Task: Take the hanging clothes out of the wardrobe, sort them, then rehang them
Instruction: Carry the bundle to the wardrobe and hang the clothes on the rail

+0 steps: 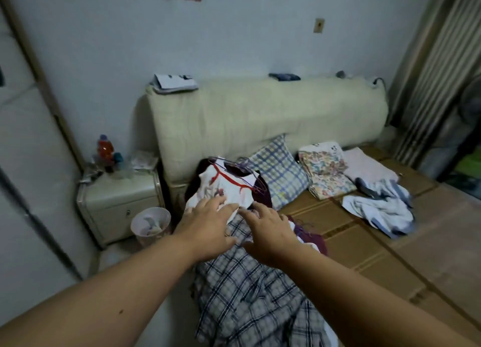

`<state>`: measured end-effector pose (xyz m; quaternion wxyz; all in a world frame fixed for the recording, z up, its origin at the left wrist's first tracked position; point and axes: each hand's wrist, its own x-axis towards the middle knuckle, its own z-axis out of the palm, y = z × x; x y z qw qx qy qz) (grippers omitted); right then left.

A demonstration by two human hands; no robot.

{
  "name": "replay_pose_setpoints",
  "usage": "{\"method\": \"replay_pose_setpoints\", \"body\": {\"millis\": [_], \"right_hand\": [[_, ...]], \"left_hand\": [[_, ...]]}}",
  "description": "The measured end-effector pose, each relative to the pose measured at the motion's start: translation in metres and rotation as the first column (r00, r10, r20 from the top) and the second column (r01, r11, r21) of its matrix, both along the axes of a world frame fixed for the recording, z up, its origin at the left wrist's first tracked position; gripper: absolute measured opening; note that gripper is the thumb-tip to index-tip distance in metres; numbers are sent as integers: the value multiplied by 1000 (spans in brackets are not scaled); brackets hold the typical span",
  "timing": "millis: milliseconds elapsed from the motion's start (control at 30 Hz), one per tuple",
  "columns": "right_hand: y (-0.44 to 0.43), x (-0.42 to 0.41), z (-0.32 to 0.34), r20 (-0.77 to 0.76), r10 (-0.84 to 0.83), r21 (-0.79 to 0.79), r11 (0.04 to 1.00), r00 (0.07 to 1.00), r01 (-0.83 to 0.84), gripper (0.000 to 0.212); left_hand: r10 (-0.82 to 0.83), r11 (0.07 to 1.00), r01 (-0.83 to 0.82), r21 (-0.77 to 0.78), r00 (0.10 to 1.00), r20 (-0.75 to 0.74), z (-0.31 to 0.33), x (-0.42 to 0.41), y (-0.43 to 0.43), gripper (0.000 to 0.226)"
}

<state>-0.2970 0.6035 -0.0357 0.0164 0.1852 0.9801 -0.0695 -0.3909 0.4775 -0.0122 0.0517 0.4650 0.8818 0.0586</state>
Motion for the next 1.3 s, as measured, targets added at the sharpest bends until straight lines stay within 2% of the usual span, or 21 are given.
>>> {"method": "replay_pose_setpoints", "body": {"millis": [267,500,633,767,967,1100,1300], "right_hand": [[72,-20,-77,202,-277,-82,951,939,299,74],[117,-58,-134,290,-536,-156,790,792,592,68],[145,-63,-160,336,-610,-184,705,718,685,70],[186,-62,-184,334,-668,-214,633,665,744,73],[268,-59,-247,321,-720,-272,552,615,788,74],[327,-58,-304,383,-717,-307,496,583,812,74],[400,-58,-395,385,-702,-383,469,599,796,66]], "left_hand": [[-218,970,233,-65,959,181,-68,-75,82,70],[-342,905,389,-169,905,252,-120,-166,143,68],[-383,887,444,-124,860,337,-155,-180,182,57],[-393,889,455,-59,821,413,-187,-175,225,52],[-388,871,484,-79,778,494,-254,-163,299,55],[-364,863,492,-113,762,535,-310,-155,360,54],[-293,873,459,-164,763,576,-405,-139,446,56]]}}
